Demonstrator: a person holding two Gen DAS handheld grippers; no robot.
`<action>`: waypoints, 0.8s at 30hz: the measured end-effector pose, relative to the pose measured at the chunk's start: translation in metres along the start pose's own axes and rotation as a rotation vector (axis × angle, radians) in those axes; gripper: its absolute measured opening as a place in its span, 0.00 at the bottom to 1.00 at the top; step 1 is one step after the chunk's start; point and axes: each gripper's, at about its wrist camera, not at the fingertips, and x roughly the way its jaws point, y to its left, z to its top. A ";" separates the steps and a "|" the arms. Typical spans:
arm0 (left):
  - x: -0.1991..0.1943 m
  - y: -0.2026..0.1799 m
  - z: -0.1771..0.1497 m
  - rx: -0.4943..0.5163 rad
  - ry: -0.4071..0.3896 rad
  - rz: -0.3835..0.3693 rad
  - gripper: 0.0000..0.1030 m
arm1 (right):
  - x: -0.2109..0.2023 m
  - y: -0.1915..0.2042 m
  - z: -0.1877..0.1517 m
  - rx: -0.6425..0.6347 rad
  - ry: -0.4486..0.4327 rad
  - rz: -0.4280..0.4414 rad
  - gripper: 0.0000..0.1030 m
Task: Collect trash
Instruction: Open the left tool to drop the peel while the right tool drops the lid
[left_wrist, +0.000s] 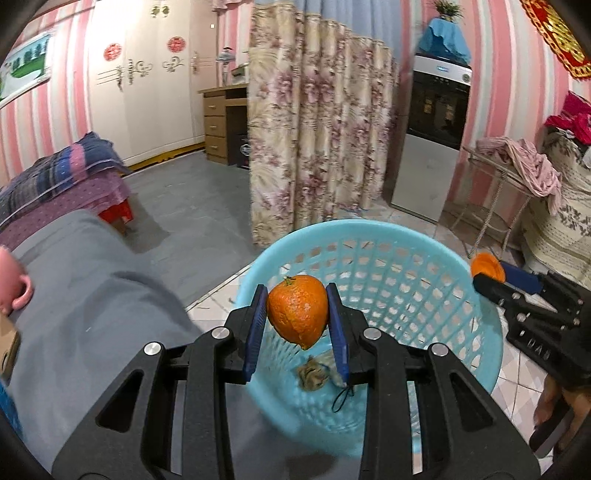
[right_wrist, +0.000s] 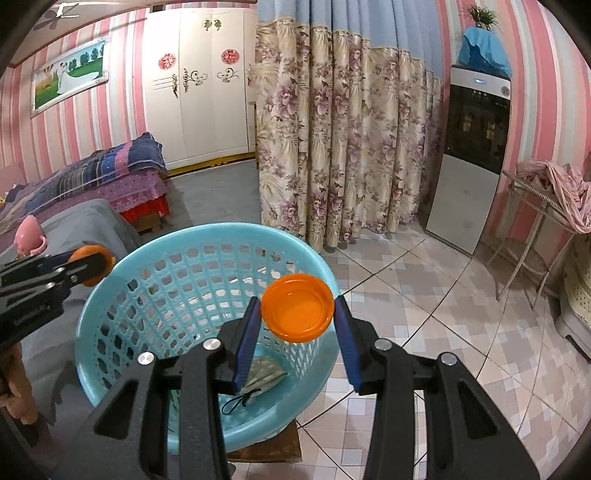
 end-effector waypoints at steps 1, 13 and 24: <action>0.002 -0.002 0.003 0.008 -0.002 -0.004 0.38 | 0.001 0.000 0.000 0.006 0.002 0.000 0.39; -0.018 0.041 0.010 -0.024 -0.054 0.124 0.89 | 0.009 0.021 -0.002 -0.012 0.004 0.019 0.39; -0.049 0.088 -0.005 -0.101 -0.052 0.200 0.93 | 0.017 0.053 0.004 -0.041 0.021 0.015 0.88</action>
